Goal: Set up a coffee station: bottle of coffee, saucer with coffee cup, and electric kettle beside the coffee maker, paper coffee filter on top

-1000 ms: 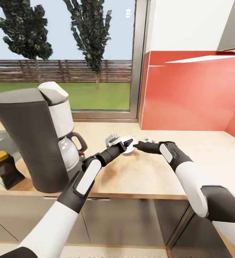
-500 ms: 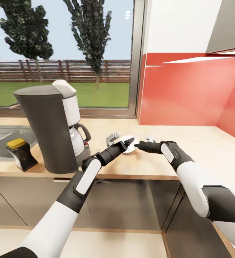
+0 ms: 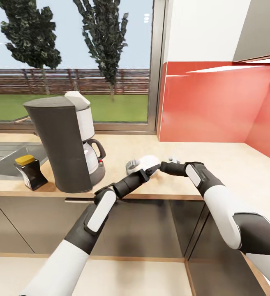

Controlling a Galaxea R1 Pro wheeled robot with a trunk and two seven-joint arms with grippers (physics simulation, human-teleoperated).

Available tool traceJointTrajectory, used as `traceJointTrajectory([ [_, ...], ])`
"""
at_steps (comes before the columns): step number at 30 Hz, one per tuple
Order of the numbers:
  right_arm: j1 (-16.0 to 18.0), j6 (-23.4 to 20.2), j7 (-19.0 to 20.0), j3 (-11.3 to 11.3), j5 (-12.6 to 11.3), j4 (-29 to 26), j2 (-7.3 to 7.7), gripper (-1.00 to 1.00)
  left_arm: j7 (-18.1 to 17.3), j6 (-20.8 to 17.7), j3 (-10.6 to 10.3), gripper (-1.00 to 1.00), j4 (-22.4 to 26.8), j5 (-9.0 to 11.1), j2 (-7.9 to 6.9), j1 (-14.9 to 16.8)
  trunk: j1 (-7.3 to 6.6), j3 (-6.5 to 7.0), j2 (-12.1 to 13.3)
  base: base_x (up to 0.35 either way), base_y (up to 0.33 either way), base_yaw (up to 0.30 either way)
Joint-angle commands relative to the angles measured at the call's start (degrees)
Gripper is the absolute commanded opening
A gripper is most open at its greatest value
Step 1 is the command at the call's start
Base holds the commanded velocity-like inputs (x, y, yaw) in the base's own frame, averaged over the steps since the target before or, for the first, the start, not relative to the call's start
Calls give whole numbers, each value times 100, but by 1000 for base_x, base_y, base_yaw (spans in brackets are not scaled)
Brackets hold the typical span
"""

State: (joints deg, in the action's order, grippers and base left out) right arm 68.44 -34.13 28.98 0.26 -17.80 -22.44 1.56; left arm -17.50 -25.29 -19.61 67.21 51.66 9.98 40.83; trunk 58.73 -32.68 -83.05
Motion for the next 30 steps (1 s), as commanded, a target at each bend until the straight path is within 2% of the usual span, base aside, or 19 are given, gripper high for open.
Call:
traceJointTrajectory([
  [1, 3, -41, 7, 0, -39, -5, 6, -100, -182, -112, 8, 100, 1, 46, 2, -56, 0, -6, -3, -2, 0, 0],
  [5, 3, -43, 18, 5, -44, -217, 24, -100, -1910, -678, 21, 100, -2, 41, 2, -599, 0, -6, -3, 0, 0, 0],
  [7, 3, -47, 33, 12, -45, -377, 27, -100, -2544, -767, 19, 100, -4, 39, -47, -959, 0, -6, -3, 0, 0, 0],
  [8, 3, -48, 46, 13, -44, -401, 27, -100, -2674, -778, 19, 100, -1, 39, -105, -1055, 0, -6, -3, 0, 0, 0],
  [11, 3, -52, 249, 16, -35, -473, 64, -100, -3463, -802, 18, 100, 9, 38, -532, -1784, 0, -6, -3, 0, 0, 0],
  [12, 3, -51, 345, 17, -35, -488, 124, -100, -3955, -793, 18, 100, 15, 38, -881, -2238, 0, -6, -3, 0, 0, 0],
  [13, 3, -50, 371, 17, -37, -491, 147, -100, -4192, -790, 21, 100, 4, 38, -1045, -2430, 0, -6, -3, 0, 0, 0],
  [17, 3, -50, 487, 17, -34, -496, 192, -100, -4594, -783, 25, 100, -21, 38, -1375, -2847, 0, -6, -3, 0, 0, 0],
  [19, 3, -50, 747, 17, -27, -497, 243, -100, -4725, -777, 29, 100, -79, 33, -1602, -3192, 0, -6, -3, 0, 0, 0],
  [20, 3, -52, 827, 17, -26, -497, 261, -100, -4745, -772, 31, 100, -110, 32, -1667, -3280, 0, -6, -3, 0, 0, 0],
  [21, 3, -56, 1145, 17, -23, -496, 336, -100, -4852, -629, 34, 100, -403, 30, -1932, -3581, 0, -6, -3, 0, 0, 0],
  [22, 3, -56, 1207, 17, -23, -491, 352, -100, -4908, -555, 34, 100, -540, 30, -1979, -3641, 0, -6, -3, 0, 0, 0],
  [24, 3, -59, 1334, 17, -27, -473, 382, -100, -5161, -232, 38, 100, -1229, 29, -2075, -3767, 0, -6, -3, 0, 0, 0],
  [25, 2, -62, 1391, 14, -37, -461, 388, -100, -5428, 66, 53, 100, -1937, 29, -2113, -3814, 0, -6, -3, 0, 0, 0],
  [27, 1, -67, 1442, 12, -44, -447, 386, -100, -5760, 345, 78, 100, -2589, 26, -2149, -3845, 0, -6, -3, 0, 0, 0],
  [29, -2, -77, 1580, 15, -65, -377, 363, -100, -6403, 746, 154, 100, -3628, 22, -2273, -3876, 0, -6, -3, 0, 0, 0],
  [30, -3, -80, 1632, 16, -78, -296, 351, -100, -6590, 853, 217, 100, -4086, 22, -2327, -3884, 0, -6, -3, 0, 0, 0],
])
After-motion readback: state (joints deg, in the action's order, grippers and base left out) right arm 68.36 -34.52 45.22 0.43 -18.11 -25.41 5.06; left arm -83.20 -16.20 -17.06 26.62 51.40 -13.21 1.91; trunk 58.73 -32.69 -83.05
